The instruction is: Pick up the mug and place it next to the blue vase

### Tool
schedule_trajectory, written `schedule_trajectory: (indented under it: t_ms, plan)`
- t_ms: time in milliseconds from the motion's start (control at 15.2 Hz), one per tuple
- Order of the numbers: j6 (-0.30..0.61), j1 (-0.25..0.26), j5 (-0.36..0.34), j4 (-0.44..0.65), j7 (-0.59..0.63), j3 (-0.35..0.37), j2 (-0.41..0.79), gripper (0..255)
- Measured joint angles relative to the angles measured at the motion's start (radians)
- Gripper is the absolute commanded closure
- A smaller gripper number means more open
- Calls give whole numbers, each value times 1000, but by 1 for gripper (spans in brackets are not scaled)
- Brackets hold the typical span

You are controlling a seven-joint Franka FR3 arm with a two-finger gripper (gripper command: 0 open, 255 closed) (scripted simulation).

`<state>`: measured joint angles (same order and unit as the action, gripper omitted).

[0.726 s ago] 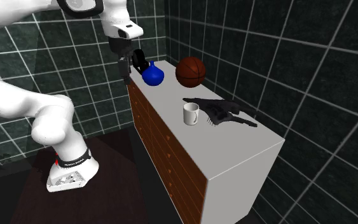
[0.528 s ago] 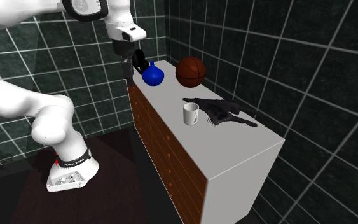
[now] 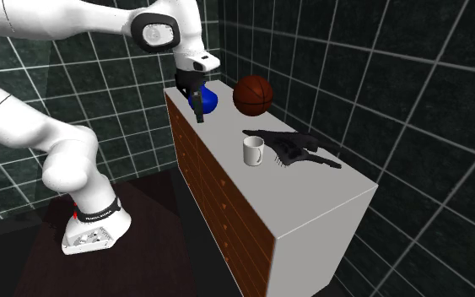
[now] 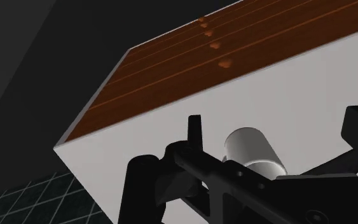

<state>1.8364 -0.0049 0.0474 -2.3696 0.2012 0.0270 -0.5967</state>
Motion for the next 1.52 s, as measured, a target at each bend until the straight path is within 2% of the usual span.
schedule_trajectory:
  t_ms: [396, 726, 1320, 1518]
  plan:
    - [176, 1, -27, 50, 66, 56, 205, 0]
    - [307, -5, -77, 115, 128, 92, 387, 0]
    - [435, 8, -224, 331, 276, 126, 724, 0]
    - [467, 9, -245, 346, 291, 121, 770, 0]
